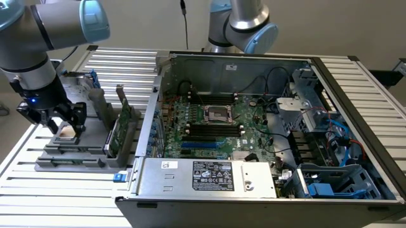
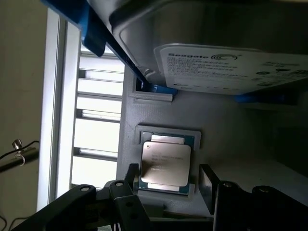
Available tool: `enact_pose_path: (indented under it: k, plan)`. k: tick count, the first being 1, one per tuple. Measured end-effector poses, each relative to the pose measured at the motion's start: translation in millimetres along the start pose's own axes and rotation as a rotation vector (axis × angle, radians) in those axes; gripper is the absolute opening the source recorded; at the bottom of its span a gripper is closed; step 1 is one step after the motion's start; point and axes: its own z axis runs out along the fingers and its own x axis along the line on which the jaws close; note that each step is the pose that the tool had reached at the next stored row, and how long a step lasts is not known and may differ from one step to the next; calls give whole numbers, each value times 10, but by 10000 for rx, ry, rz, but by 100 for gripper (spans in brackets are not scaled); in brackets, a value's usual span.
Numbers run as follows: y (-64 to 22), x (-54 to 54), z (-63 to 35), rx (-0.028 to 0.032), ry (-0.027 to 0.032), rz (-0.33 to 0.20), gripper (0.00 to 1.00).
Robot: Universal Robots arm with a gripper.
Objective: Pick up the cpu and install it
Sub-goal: 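Pick up the cpu and move it towards the insertion slot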
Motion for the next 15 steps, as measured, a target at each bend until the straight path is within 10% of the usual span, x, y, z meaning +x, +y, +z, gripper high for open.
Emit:
enact_pose_path:
  k: [15]
  plan:
    - [21,15,60,-14,-5,171,62]
